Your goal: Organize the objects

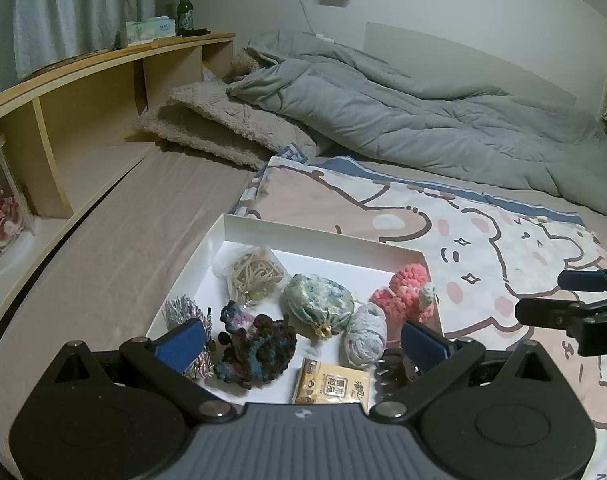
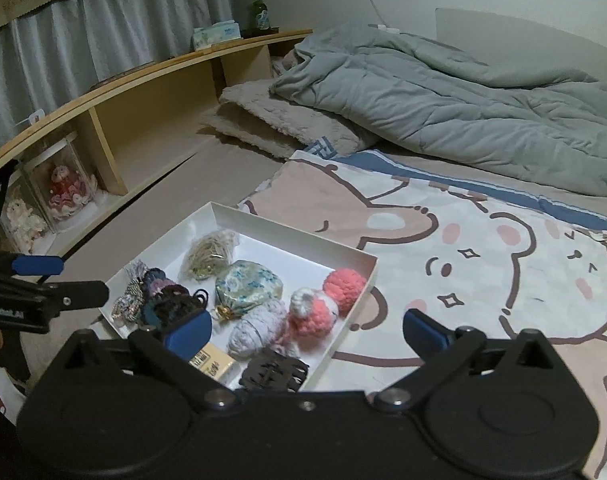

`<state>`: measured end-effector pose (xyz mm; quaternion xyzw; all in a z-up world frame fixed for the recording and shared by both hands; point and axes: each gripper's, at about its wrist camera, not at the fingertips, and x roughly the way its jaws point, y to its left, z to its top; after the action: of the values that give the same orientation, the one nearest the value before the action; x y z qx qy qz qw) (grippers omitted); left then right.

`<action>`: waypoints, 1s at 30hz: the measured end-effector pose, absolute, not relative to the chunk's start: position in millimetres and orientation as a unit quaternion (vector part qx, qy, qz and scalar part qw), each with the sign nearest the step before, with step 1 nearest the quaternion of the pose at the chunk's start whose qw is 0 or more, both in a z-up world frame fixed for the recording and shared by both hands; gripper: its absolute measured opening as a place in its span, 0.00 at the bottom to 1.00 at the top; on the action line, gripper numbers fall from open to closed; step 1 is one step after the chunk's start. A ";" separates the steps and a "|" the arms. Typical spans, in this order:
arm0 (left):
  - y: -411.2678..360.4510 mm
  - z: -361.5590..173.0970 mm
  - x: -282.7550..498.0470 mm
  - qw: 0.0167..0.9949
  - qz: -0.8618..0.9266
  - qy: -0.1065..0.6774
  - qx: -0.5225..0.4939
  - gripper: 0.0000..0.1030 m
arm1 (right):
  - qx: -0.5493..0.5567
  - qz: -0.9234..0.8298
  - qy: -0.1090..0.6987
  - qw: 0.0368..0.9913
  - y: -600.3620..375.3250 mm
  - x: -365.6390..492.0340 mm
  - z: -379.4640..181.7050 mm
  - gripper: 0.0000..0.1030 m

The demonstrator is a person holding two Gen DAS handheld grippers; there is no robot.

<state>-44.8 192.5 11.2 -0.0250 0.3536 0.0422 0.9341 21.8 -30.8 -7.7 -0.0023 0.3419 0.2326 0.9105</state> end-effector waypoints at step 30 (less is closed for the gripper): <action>180.9 -2.2 -52.8 0.927 0.053 0.371 0.000 1.00 | -0.019 0.222 0.367 0.903 -31.6 18.1 -25.6 1.00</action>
<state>-52.8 180.9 -2.2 0.0004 0.3709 0.0529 0.9272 18.1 -31.6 -25.6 -0.0194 0.3673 0.2217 0.9031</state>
